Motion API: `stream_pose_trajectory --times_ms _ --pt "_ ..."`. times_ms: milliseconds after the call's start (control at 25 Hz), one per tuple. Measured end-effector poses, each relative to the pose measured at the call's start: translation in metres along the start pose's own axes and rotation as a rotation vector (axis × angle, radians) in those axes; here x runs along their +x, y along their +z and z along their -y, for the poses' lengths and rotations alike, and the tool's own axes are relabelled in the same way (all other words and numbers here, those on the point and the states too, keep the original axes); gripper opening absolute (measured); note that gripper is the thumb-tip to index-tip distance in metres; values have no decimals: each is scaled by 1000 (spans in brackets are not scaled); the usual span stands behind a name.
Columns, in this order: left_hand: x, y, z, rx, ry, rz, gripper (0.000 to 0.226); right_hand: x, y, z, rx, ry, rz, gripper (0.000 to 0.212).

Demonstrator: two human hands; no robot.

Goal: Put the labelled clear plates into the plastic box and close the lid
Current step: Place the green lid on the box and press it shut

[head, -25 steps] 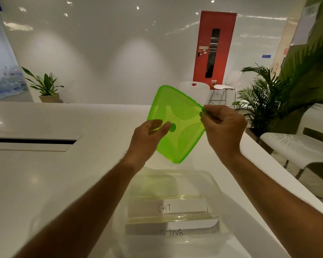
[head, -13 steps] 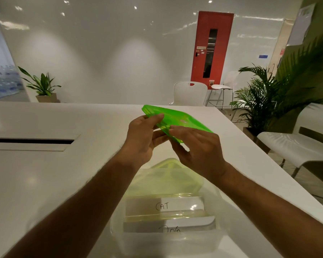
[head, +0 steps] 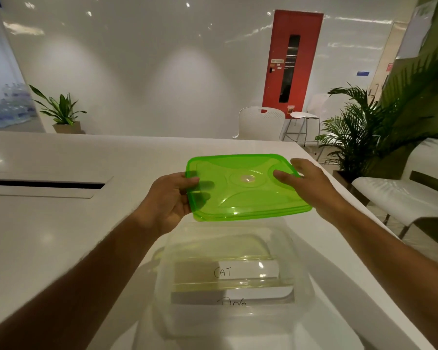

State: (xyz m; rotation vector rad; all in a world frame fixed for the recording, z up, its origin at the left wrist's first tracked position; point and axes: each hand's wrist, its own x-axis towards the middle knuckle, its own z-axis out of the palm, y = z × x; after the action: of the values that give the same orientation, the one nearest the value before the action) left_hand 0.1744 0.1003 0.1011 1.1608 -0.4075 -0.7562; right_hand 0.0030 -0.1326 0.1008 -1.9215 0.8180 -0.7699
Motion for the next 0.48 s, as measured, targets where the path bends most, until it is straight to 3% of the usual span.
stream_pose_trajectory --times_ms 80,200,360,480 --pt "-4 -6 5 22 -1 -11 27 -7 2 -7 358 103 135 75" --pt "-16 -8 13 123 65 -58 24 -29 10 -9 524 178 159 40" --pt "-34 -15 26 346 226 -132 19 -56 17 -15 543 194 143 50" --pt "-47 -24 39 395 168 -130 16 -77 15 -17 540 188 136 58"
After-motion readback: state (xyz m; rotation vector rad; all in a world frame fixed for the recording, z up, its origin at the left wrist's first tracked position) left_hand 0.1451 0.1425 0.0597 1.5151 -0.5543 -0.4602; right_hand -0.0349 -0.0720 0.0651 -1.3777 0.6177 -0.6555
